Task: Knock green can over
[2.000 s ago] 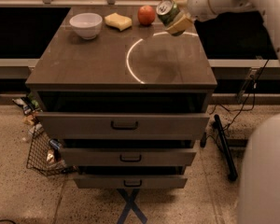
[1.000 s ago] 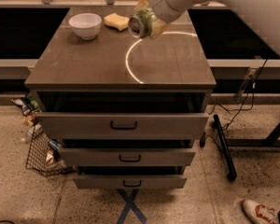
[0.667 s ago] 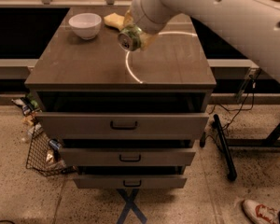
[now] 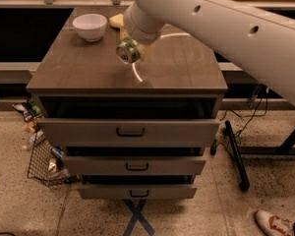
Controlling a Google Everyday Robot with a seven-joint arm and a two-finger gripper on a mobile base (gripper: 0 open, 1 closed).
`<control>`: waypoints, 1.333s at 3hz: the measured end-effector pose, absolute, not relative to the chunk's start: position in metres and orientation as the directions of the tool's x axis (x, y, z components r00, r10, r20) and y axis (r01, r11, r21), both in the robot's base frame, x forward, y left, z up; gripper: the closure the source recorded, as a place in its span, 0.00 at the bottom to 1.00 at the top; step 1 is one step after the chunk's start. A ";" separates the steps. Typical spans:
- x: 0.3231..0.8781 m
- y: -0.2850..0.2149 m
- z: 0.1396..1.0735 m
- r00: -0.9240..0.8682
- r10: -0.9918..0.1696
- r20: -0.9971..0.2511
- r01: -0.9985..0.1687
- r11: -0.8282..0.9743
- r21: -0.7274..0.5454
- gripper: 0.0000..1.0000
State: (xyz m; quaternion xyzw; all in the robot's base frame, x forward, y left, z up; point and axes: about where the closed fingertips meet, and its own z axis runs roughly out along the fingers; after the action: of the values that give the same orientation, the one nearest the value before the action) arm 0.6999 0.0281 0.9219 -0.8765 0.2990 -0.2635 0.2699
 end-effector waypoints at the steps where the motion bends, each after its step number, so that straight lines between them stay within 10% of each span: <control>1: 0.703 0.040 0.897 0.706 -0.641 0.301 -0.397 -0.710 -0.581 0.39; 2: 0.705 0.048 0.880 0.718 -0.632 0.292 -0.410 -0.723 -0.556 0.08; 4: 0.711 0.048 0.875 0.713 -0.643 0.279 -0.432 -0.717 -0.547 0.00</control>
Offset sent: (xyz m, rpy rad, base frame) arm 0.0069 0.0266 -0.0541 -0.0781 0.0930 0.0252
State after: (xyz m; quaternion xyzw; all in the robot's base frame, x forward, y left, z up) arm 0.7111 0.0478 0.8753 -0.8971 0.2997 -0.2314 0.2277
